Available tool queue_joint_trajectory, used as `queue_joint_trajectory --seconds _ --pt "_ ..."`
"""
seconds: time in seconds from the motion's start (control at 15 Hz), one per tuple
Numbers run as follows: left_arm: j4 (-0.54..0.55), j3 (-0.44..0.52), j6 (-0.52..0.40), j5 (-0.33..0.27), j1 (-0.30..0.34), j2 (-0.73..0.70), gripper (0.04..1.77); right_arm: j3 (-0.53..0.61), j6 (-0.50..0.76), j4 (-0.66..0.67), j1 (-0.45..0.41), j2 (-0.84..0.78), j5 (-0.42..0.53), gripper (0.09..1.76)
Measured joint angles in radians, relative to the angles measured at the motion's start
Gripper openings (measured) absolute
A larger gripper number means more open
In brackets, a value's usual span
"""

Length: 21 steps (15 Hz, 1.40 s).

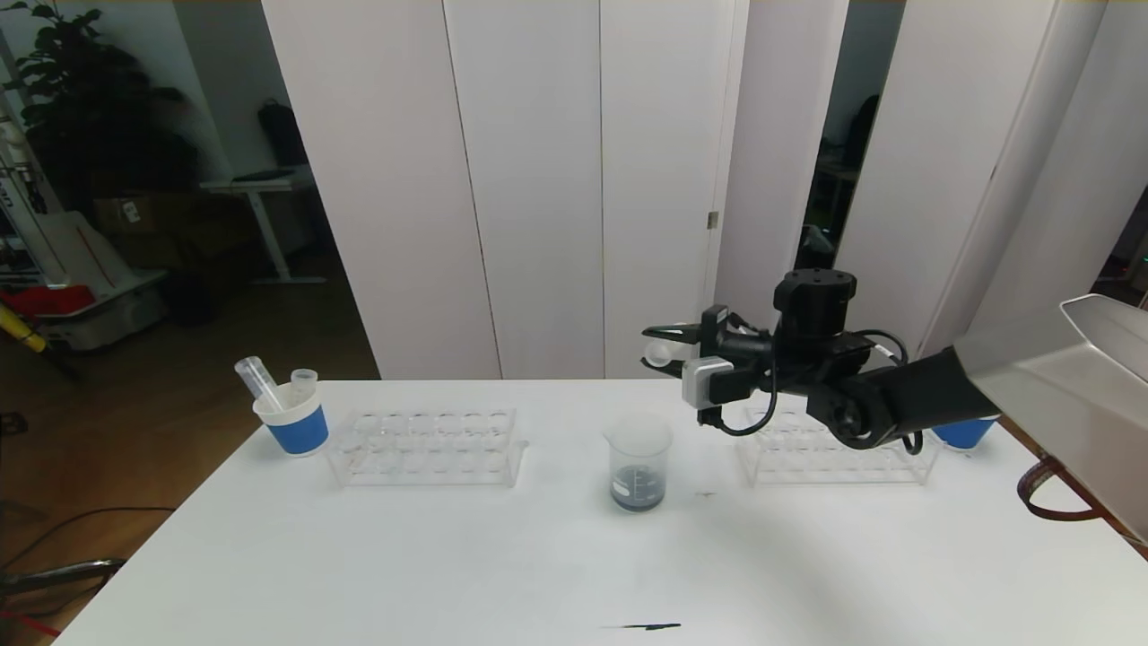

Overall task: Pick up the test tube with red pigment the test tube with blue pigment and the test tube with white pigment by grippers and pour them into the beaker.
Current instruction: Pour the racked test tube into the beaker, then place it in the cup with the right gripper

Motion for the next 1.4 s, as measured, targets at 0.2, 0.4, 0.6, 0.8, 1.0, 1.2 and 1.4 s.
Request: queue_joint_trajectory --seconds 0.2,0.4,0.6,0.8,1.0,1.2,1.4 --pt "0.0 0.0 0.0 0.0 0.0 0.0 1.75 -0.018 -0.07 0.001 -0.003 0.011 0.004 0.58" --pt "0.0 0.0 0.0 0.0 0.0 0.0 1.75 -0.04 -0.13 0.001 -0.002 0.024 0.006 0.58" --pt "0.0 0.0 0.0 0.0 0.0 0.0 1.75 -0.058 -0.158 0.002 0.003 0.037 0.009 0.58" --pt "0.0 0.0 0.0 0.0 0.0 0.0 1.75 -0.073 -0.234 0.043 -0.001 0.046 0.041 0.58" --pt "0.0 0.0 0.0 0.0 0.0 0.0 1.75 -0.107 -0.244 0.059 -0.004 0.051 0.043 0.58" --pt "0.0 0.0 0.0 0.0 0.0 0.0 1.75 -0.117 -0.275 0.066 -0.003 0.055 0.057 0.58" --pt "0.0 0.0 0.0 0.0 -0.001 0.0 1.75 -0.132 -0.309 0.076 -0.005 0.056 0.066 0.58"
